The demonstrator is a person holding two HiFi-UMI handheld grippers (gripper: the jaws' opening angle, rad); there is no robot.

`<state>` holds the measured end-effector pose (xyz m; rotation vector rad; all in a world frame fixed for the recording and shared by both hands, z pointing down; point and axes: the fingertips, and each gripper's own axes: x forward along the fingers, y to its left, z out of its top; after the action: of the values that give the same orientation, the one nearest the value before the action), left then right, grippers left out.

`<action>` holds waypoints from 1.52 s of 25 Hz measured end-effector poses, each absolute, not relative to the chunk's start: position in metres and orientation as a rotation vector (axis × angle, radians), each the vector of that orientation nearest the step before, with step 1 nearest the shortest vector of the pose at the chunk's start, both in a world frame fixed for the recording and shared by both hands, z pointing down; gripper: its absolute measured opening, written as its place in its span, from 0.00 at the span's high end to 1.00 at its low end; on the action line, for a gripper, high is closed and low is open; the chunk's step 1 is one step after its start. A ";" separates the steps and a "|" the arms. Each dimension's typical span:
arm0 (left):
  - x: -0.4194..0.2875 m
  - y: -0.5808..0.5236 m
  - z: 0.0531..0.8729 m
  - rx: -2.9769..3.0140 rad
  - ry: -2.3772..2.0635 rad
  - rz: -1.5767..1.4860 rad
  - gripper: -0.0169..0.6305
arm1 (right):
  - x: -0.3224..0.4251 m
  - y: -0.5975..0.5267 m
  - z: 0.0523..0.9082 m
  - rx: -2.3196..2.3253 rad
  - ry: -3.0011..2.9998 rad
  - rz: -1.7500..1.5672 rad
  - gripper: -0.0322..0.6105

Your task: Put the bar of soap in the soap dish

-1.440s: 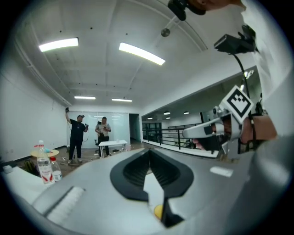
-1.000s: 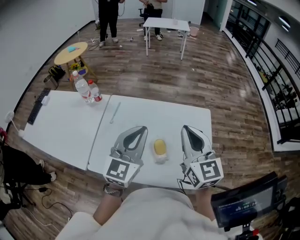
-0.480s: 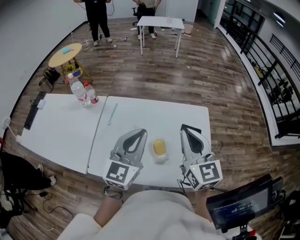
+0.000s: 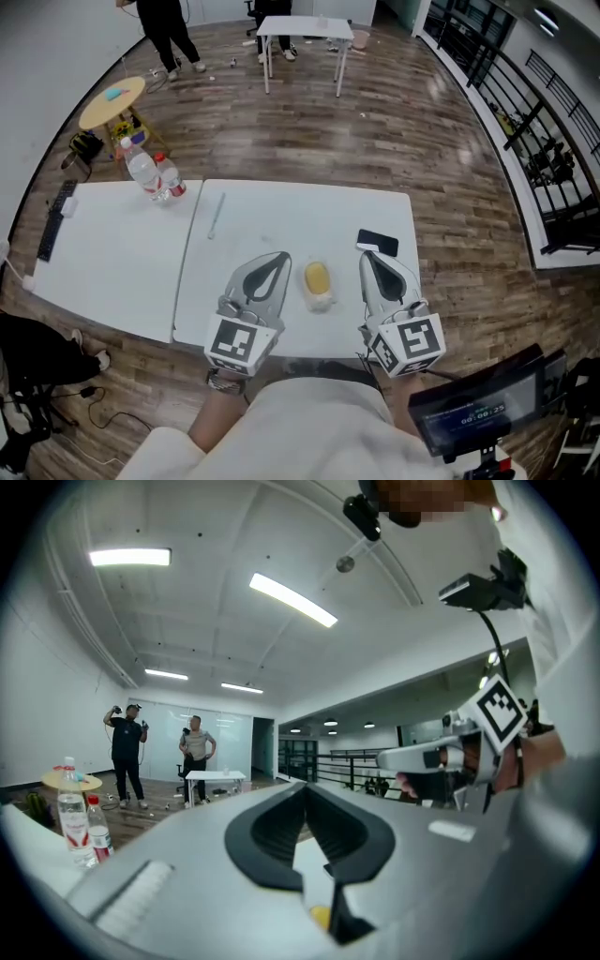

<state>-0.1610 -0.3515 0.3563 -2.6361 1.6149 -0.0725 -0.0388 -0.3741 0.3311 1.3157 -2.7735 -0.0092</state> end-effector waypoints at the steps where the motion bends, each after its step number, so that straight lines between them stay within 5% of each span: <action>1: -0.161 -0.351 0.357 -2.637 1.617 -0.075 0.96 | -0.039 -0.372 0.330 1.312 -2.773 -0.014 0.95; 38: -0.089 -0.245 0.363 -2.601 1.672 -0.146 0.96 | 0.026 -0.280 0.348 1.235 -2.787 0.097 0.95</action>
<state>-0.0894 -0.2446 0.3626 -2.6009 1.6724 -0.1456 0.0264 -0.2799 0.3484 1.2349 -2.7869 0.0972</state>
